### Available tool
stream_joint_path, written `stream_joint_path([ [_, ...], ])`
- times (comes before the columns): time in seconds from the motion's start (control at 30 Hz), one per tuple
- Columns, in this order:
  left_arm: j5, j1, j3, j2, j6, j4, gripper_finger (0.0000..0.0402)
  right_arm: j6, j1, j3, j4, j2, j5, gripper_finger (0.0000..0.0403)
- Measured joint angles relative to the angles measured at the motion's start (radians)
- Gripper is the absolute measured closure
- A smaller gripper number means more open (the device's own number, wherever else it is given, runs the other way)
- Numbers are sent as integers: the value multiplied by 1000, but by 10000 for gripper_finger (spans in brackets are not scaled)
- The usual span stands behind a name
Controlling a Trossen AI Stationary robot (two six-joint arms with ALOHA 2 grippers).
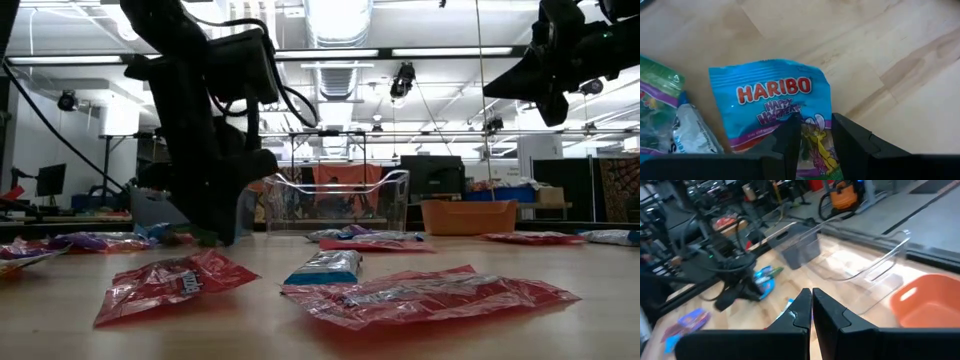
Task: Sort candy
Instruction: Put the light blue candy into the transparent bin
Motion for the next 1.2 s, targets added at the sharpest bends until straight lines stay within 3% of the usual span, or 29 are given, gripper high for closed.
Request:
stream_joint_path([
  [0.17, 1, 0, 0, 12, 8, 5, 320, 2, 0, 0, -5, 0, -95, 394],
  [0.37, 25, -3, -2, 0, 47, 24, 394, 12, 0, 0, -24, 0, -139, 394],
  [0.57, 91, -6, -8, -63, 125, 27, 400, 12, 0, 0, -24, 0, -139, 394],
  [0.87, 125, 12, -7, -292, 388, 164, 401, -3, 0, -1, -15, 0, -139, 394],
  [1.03, 124, 81, -6, -378, 565, 336, 402, -4, 0, -1, -16, 0, -139, 394],
  [1.2, 120, 204, -6, -390, 684, 441, 402, -4, 0, -1, -16, 0, -137, 394],
])
